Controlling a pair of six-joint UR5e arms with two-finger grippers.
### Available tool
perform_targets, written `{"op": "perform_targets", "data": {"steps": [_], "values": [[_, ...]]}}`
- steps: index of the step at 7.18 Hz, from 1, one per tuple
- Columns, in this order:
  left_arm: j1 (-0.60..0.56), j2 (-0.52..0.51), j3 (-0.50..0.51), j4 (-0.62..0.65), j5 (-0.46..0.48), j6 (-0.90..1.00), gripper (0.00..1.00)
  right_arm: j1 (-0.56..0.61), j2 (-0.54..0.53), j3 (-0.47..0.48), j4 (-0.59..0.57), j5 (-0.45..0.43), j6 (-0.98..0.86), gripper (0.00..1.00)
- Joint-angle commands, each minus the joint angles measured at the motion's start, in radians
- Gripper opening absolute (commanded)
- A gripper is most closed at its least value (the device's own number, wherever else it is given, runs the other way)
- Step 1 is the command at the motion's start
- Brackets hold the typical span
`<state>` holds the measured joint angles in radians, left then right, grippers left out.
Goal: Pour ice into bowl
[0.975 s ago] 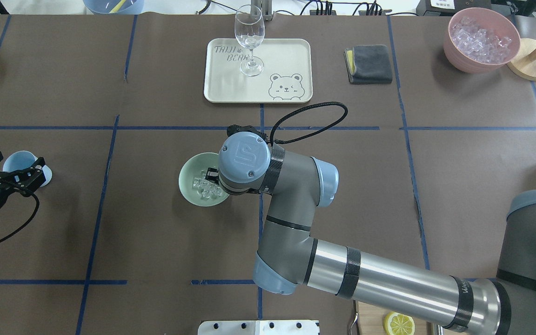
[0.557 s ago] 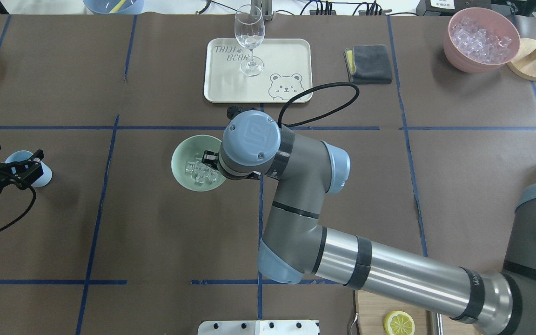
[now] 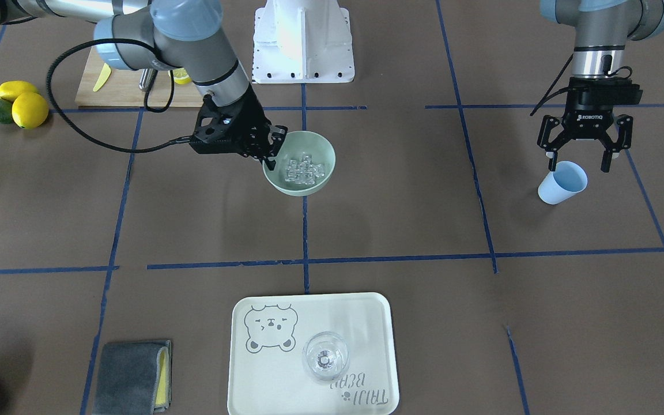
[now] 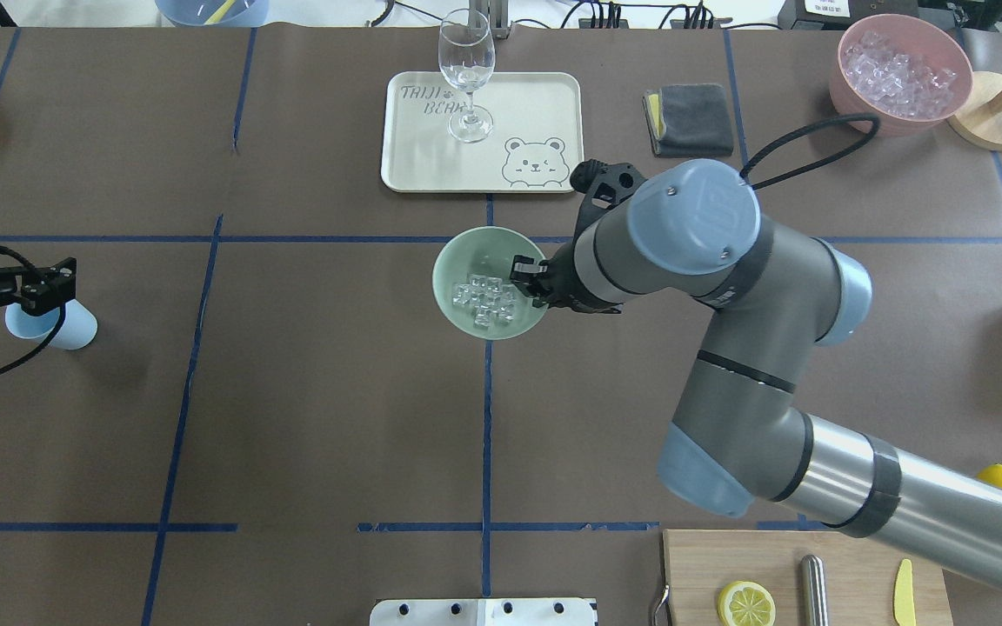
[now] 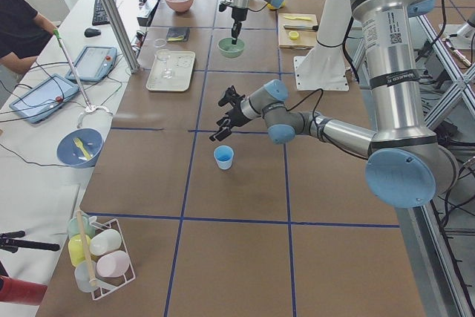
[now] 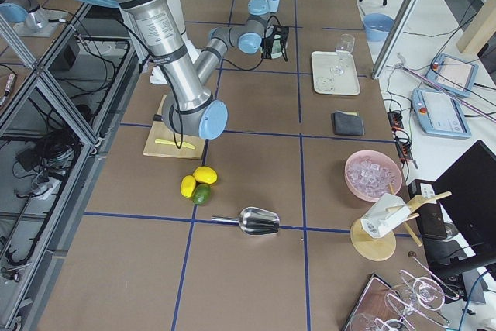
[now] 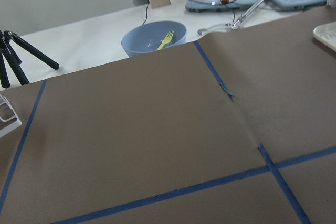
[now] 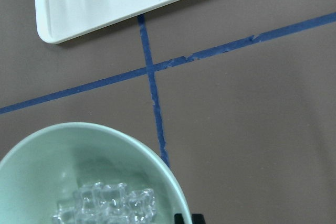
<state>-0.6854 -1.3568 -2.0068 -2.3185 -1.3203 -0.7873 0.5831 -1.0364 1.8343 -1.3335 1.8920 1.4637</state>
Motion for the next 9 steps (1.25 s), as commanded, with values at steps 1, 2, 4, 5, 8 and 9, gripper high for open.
{"op": "perform_targets", "data": {"steps": [1,2,4,5,8,9], "values": [[-0.058,-0.101,-0.038,0.231,-0.069,0.144,1.0,0.087,-0.162,0.103,0.013,0.071,-0.119,0.0],[-0.133,-0.114,-0.04,0.247,-0.164,0.233,1.0,0.133,-0.254,0.138,0.013,0.081,-0.213,0.0],[-0.309,-0.13,-0.024,0.254,-0.378,0.435,1.0,0.199,-0.473,0.164,0.136,0.09,-0.301,0.0],[-0.331,-0.128,-0.017,0.255,-0.398,0.485,1.0,0.233,-0.619,0.122,0.36,0.123,-0.316,0.0],[-0.371,-0.123,0.003,0.254,-0.424,0.511,1.0,0.436,-0.757,-0.163,0.677,0.335,-0.534,0.0],[-0.378,-0.122,0.009,0.252,-0.451,0.511,1.0,0.458,-0.767,-0.208,0.677,0.347,-0.583,0.0]]}}
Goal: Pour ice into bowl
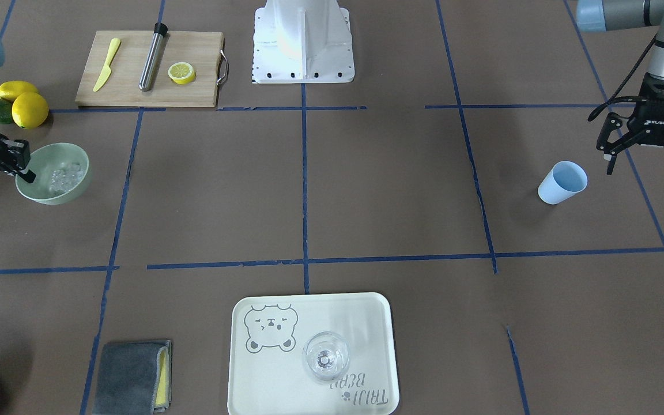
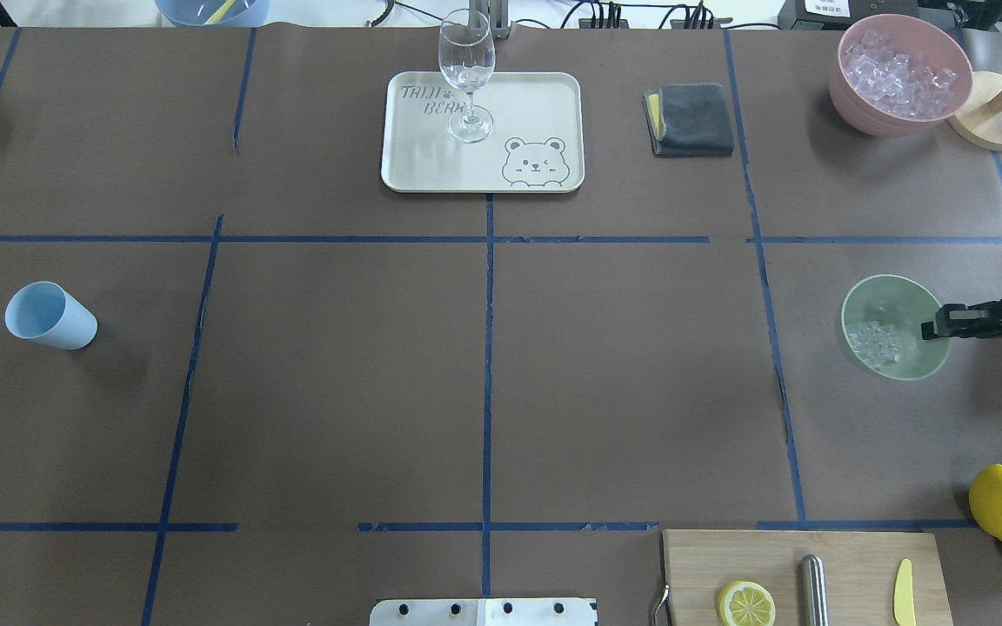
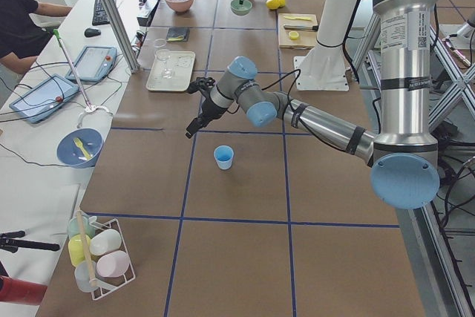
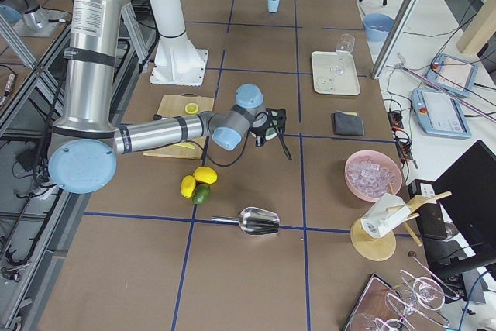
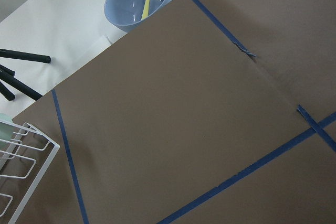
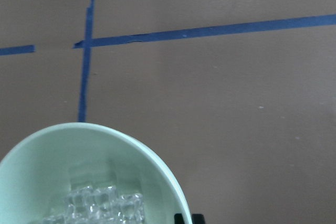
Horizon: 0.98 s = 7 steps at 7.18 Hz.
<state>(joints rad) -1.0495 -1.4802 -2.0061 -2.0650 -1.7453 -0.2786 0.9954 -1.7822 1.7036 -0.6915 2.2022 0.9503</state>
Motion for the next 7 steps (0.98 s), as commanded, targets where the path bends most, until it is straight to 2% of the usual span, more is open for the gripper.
{"op": "perform_targets", "data": {"steps": [1,2,3,4,6,7], "values": [[-0.023,0.001,0.012,-0.003,-0.031,0.002,1.0,0.055,-0.02,-0.103,0.033,0.03,-0.097,0.0],[-0.024,0.004,0.012,-0.006,-0.031,0.002,1.0,0.052,-0.014,-0.107,0.032,0.033,-0.094,0.0],[-0.026,0.005,0.015,-0.006,-0.031,0.002,1.0,0.052,-0.003,-0.104,0.023,0.039,-0.093,0.44],[-0.026,0.006,0.015,-0.007,-0.031,0.002,1.0,0.057,0.021,-0.105,0.018,0.062,-0.093,0.99],[-0.026,0.011,0.018,-0.007,-0.031,0.002,1.0,0.095,0.012,-0.093,-0.032,0.074,-0.111,1.0],[-0.035,0.012,0.02,-0.006,-0.033,0.004,1.0,0.106,0.01,-0.097,-0.051,0.073,-0.177,1.0]]}}
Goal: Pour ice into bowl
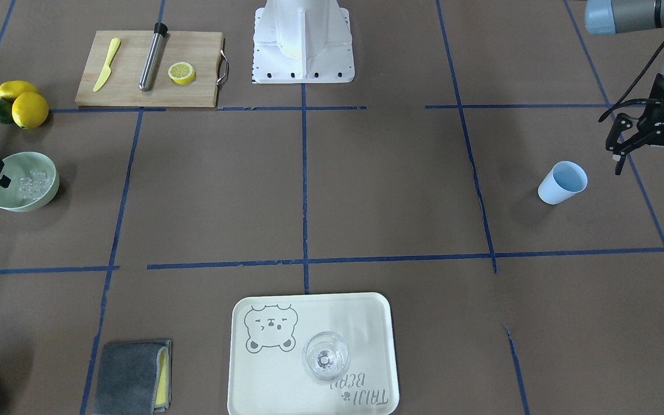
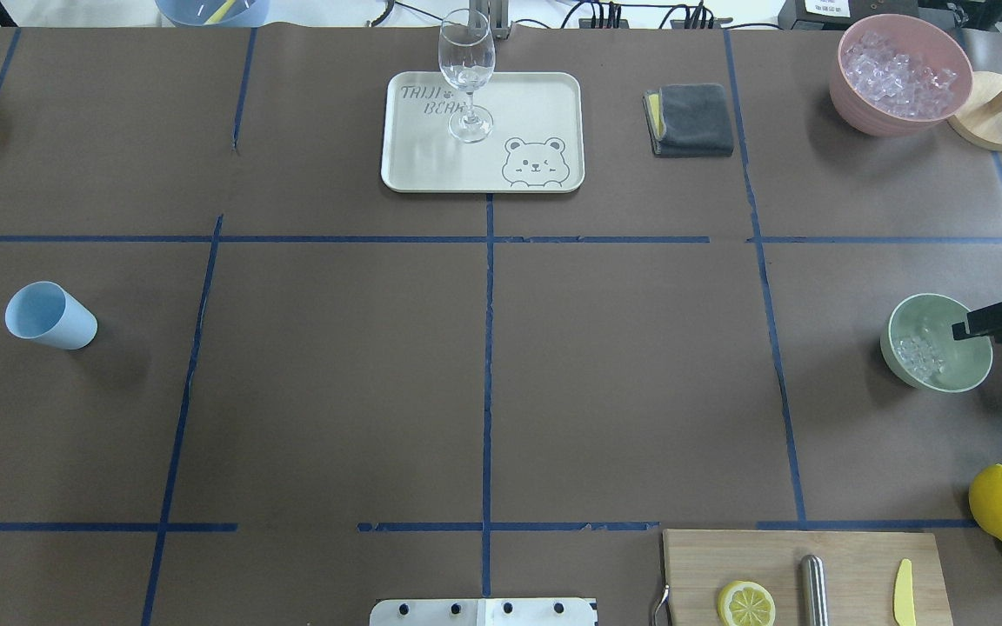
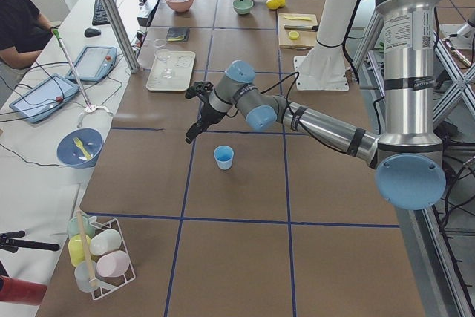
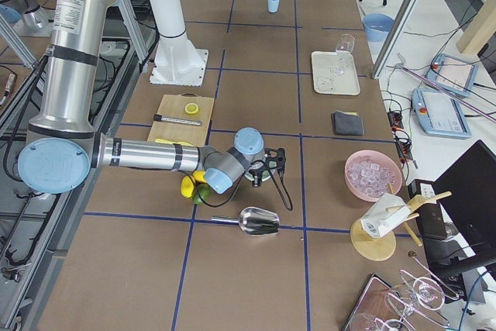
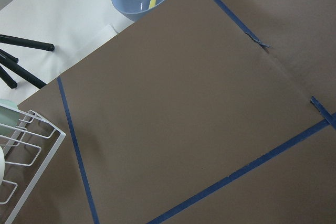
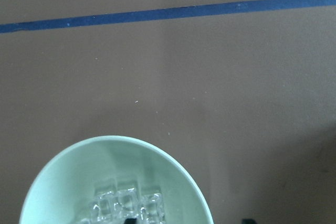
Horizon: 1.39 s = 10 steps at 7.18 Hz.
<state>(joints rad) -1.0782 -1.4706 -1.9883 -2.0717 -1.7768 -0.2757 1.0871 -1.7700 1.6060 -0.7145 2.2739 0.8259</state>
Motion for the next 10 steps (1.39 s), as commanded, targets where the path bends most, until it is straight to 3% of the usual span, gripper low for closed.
{"op": "perform_targets", "data": {"steps": [1,3,6,8,10], "values": [[-0.026,0.006,0.009,0.002,-0.022,0.05,1.0,0.061,0.0,0.006,-0.101,-0.001,-0.174,1.0],[-0.121,0.003,0.086,0.004,-0.181,0.174,1.0,0.147,0.001,0.008,-0.236,-0.007,-0.411,1.0],[-0.147,-0.004,0.126,0.007,-0.231,0.211,1.0,0.252,0.003,0.05,-0.423,-0.016,-0.656,1.0],[-0.178,0.0,0.138,0.016,-0.28,0.213,1.0,0.4,0.018,0.15,-0.7,0.014,-0.871,1.0],[-0.27,-0.055,0.233,0.08,-0.383,0.327,1.0,0.502,0.05,0.196,-0.937,0.079,-1.049,1.0]]}}
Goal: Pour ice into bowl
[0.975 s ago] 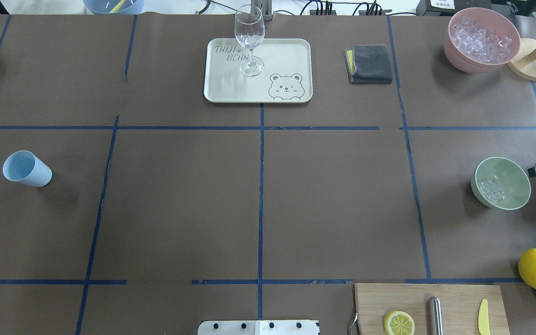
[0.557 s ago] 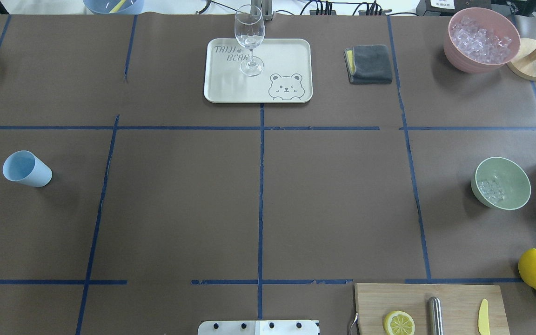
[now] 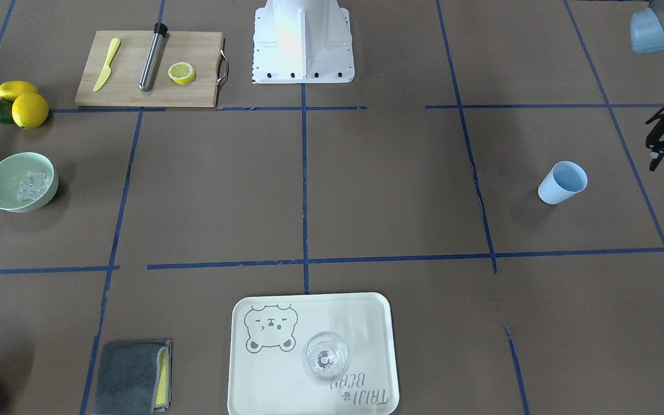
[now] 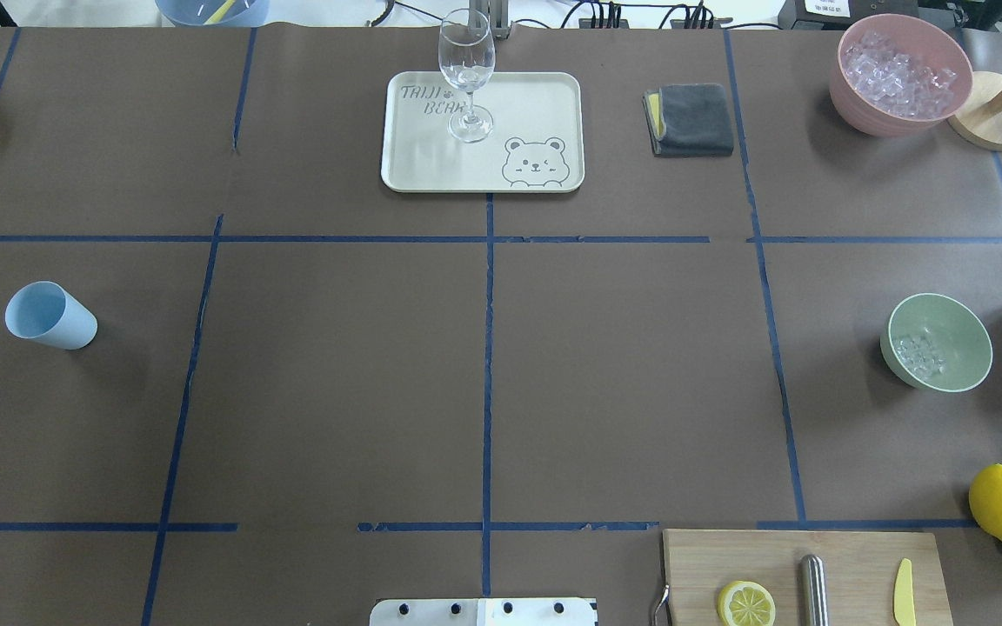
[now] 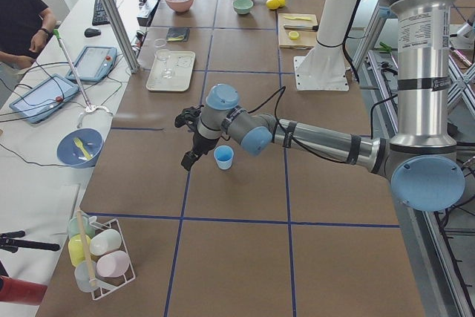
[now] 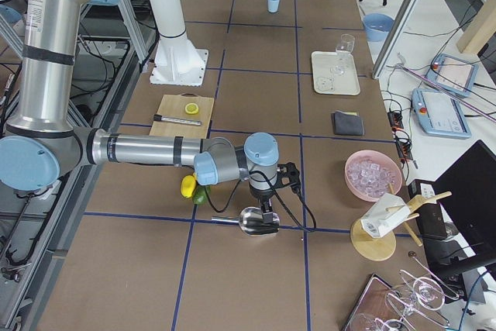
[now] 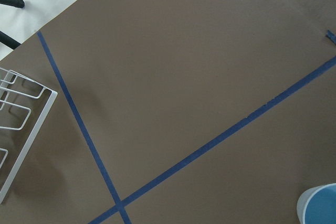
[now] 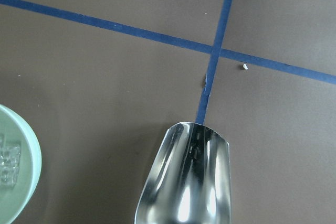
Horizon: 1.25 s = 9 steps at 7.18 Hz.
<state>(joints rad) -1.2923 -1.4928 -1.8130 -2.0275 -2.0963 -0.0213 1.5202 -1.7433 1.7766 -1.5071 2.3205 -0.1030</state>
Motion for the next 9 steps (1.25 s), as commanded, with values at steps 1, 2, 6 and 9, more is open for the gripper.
{"op": "perform_targets", "data": {"steps": [1,2,6,9], "values": [[-0.108,-0.056,0.09,0.09,-0.091,0.133,1.0,0.108,0.047,0.023,-0.213,0.036,-0.141,1.0],[-0.151,-0.063,0.09,0.155,-0.103,0.174,1.0,0.126,0.05,0.021,-0.225,0.055,-0.138,1.0],[-0.197,-0.044,0.103,0.36,-0.189,0.166,1.0,0.126,0.056,-0.023,-0.208,0.072,-0.124,1.0],[-0.199,-0.011,0.104,0.359,-0.251,0.07,1.0,0.141,0.05,-0.026,-0.211,0.091,-0.115,1.0]]}}
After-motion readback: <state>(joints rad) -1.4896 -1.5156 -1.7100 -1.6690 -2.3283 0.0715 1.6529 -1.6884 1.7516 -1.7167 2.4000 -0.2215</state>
